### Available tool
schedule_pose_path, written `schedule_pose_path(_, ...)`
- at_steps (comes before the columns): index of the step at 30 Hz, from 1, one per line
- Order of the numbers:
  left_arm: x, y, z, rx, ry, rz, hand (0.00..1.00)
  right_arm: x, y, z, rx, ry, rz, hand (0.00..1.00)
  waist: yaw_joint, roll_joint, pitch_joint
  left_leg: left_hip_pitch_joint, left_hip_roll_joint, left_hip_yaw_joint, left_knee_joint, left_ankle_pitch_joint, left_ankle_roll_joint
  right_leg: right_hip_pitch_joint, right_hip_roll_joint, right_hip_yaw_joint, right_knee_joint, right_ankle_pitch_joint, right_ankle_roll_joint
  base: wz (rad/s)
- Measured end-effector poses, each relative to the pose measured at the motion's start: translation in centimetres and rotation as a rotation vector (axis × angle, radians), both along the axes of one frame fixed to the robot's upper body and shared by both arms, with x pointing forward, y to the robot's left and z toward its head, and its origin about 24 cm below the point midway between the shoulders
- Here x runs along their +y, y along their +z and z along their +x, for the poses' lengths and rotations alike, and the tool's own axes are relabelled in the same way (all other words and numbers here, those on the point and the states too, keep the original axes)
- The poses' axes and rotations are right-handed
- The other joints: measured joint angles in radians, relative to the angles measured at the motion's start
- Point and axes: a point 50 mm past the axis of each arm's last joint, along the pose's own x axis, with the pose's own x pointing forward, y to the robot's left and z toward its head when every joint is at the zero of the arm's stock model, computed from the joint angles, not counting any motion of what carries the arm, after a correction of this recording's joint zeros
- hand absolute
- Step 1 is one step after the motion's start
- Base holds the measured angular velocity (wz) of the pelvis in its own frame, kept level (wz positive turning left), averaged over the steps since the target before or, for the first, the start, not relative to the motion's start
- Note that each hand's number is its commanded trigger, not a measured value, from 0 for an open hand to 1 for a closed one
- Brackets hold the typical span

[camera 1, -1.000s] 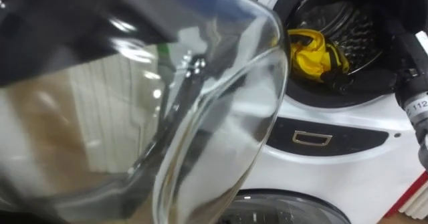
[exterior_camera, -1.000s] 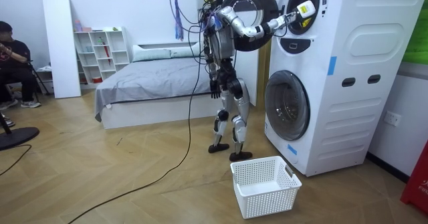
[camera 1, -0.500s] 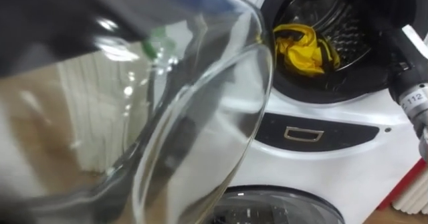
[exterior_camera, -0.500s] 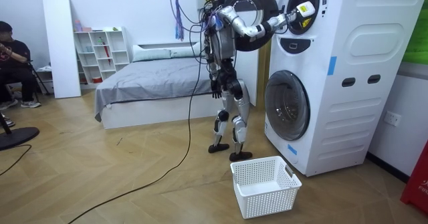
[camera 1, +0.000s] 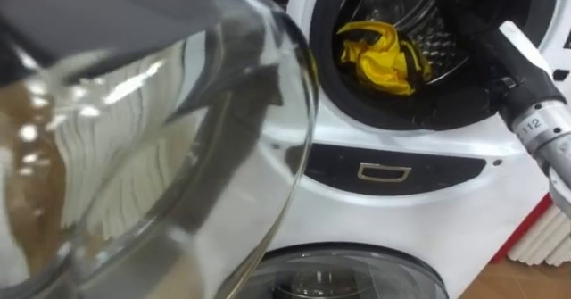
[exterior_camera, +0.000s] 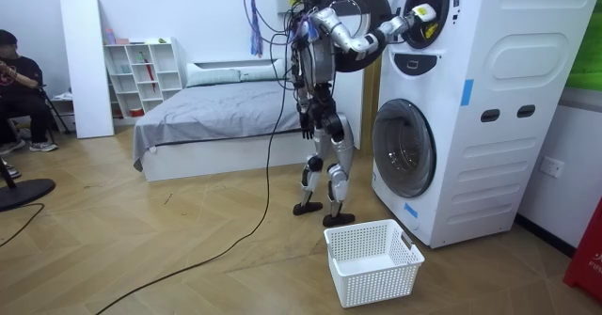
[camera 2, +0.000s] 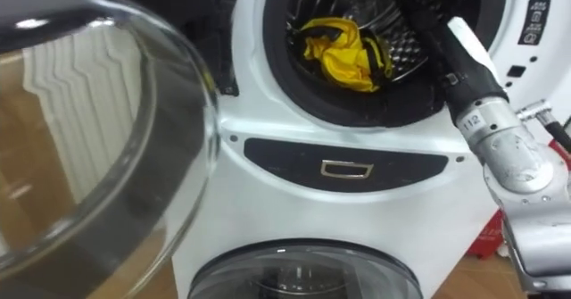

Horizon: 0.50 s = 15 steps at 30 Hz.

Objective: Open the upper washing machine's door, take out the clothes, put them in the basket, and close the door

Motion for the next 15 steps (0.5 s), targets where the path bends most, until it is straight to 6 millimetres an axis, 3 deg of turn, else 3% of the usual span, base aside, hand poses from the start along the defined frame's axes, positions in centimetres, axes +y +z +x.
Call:
schedule_pose_path(3,0.0,0.0,0.1,-0.001,0.000,-0.012,0.00,1.4,0.0,-0.3,0.021,0.095,-0.037,0.00,0.024,-0.009,0.0014,-0.009,0.007,-0.022,0.004,-0.002,-0.009,0.003,0.004,-0.014,-0.001,-0.009,-0.009,0.23)
schedule_pose_path(6,-0.1,0.0,0.2,-0.001,0.001,-0.020,0.00,1.5,0.1,-0.4,0.034,0.124,-0.051,0.00,0.048,-0.009,0.0030,-0.015,0.013,-0.031,0.004,-0.003,-0.011,0.004,0.004,-0.030,-0.002,-0.010,-0.018,0.16)
schedule_pose_path(8,0.1,0.0,-0.2,0.017,0.005,-0.017,0.00,1.6,0.1,-0.5,0.031,0.138,-0.060,0.00,0.041,-0.006,0.0043,-0.014,0.013,-0.038,0.003,-0.004,-0.012,0.004,0.003,-0.039,-0.002,-0.009,-0.024,0.00)
schedule_pose_path(15,0.5,0.1,2.2,-0.030,-0.025,-0.001,0.00,1.2,-0.9,-0.2,0.103,0.167,-0.044,0.00,0.039,-0.005,0.0055,-0.010,0.014,-0.052,-0.002,-0.003,-0.013,0.011,0.002,-0.050,-0.005,-0.014,-0.024,0.03)
